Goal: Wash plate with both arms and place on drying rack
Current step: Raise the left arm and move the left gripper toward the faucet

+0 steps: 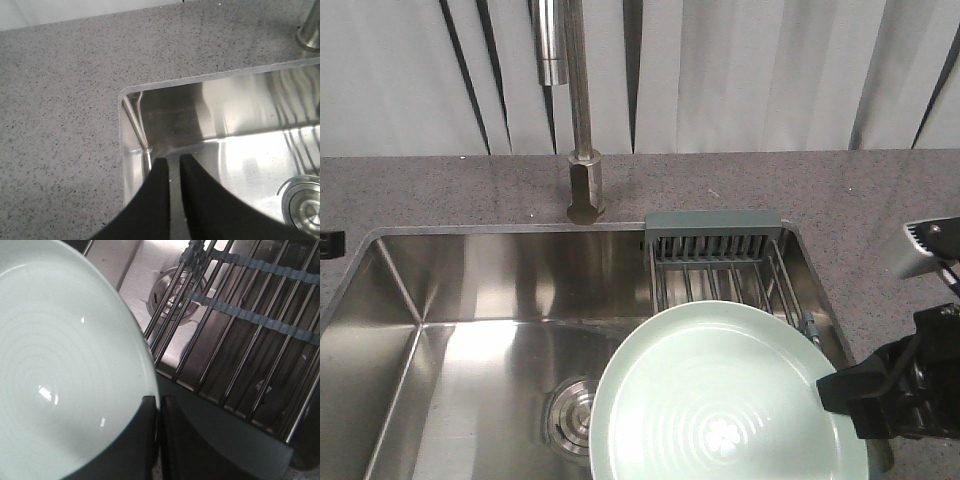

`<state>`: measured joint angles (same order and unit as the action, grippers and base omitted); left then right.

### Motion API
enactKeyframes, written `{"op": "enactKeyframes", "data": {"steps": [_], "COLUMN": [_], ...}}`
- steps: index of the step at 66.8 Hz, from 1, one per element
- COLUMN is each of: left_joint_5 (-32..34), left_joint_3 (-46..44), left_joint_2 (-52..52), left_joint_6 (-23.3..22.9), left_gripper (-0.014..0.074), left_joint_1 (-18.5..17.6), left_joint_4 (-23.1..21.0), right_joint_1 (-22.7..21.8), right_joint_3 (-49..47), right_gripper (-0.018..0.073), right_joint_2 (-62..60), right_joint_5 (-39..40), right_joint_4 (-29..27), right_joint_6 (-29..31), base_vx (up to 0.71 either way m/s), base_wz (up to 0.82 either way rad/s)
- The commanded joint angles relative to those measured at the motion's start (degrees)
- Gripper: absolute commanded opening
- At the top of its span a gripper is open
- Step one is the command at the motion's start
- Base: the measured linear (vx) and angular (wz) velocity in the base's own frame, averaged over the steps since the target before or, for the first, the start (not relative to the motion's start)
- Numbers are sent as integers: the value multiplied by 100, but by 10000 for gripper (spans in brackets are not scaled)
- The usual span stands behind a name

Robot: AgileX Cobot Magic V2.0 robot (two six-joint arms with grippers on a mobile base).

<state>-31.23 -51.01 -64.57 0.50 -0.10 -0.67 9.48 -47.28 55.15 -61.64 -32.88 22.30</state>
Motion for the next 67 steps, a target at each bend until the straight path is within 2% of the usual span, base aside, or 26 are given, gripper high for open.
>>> {"op": "enactKeyframes", "data": {"steps": [1,9,13,17,26,30,35,41,47,59,67], "left_joint_5": [201,68,-17,-130,-497,-665,-834,-1136,-1315,-1593,-1687], "left_joint_3": [-460,-775,-926,-1061,-1360,-1504,-1688,-1932,-2157,-2661,-2979], "left_joint_2": [-272,-672,-886,-1111,-1564,-1781,-2057,-2386,-2658,-3199,-3508], "left_joint_6": [157,838,1470,2306,4107,4703,5345,6151,6691,7386,7820], "left_gripper": [232,423,506,580,654,657,651,646,643,638,637], "left_joint_1": [-27,-27,-27,-27,-27,-27,-27,-27,-32,-100,-303], "left_joint_4": [-234,-957,-1471,-2087,-3676,-4271,-4787,-5137,-5381,-5694,-5727], "right_joint_1": [-10,-10,-10,-10,-10,-10,-10,-10,-10,-10,-10], "right_joint_3": [-149,-149,-149,-149,-149,-149,-149,-149,-149,-149,-149], "right_gripper": [-4,-4,-4,-4,-4,-4,-4,-4,-4,-4,-4], "right_joint_2": [-57,-57,-57,-57,-57,-57,-57,-57,-57,-57,-57], "right_joint_5": [151,151,151,151,151,151,151,151,151,151,151], "right_joint_4": [-233,-233,-233,-233,-233,-233,-233,-233,-233,-233,-233], "right_joint_6": [50,50,50,50,50,50,50,50,50,50,50], "base_vx": [0,0,0,0,0,0,0,0,0,0,0], "base_wz": [0,0,0,0,0,0,0,0,0,0,0]}}
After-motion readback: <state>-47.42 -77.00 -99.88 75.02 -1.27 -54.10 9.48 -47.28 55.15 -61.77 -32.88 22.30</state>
